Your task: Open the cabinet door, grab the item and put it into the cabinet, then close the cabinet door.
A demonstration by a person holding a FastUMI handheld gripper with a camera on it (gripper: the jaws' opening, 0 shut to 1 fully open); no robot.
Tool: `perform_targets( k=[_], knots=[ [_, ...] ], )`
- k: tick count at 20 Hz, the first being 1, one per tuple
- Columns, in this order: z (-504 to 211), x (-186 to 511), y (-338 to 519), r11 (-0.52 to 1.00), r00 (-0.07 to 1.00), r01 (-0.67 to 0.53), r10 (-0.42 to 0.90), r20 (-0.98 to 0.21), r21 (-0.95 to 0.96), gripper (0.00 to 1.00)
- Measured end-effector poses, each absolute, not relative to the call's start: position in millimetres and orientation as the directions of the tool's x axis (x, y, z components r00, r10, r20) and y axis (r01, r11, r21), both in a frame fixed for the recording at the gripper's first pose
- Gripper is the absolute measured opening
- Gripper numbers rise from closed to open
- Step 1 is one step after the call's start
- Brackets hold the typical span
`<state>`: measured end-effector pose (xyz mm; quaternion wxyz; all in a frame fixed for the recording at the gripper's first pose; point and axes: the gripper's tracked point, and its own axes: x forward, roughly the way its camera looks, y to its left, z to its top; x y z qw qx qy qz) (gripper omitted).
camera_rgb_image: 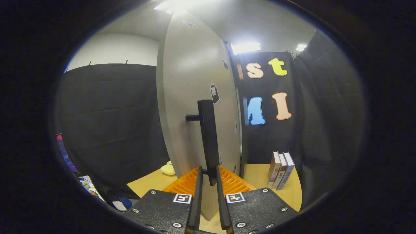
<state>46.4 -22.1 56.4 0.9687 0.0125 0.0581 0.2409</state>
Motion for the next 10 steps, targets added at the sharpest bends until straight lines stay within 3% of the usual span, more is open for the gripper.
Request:
perform_targets(
  k=[5,9,10],
  knots=[
    [56,52,-43,0.911,0.908,-0.404,0.411,-0.086,0.084,0.24],
    [47,52,-53,0.928,0.920,-0.369,0.372,-0.120,0.046,0.37],
    [50,53,-59,0.933,0.928,-0.360,0.358,-0.105,0.003,0.48]
  ],
)
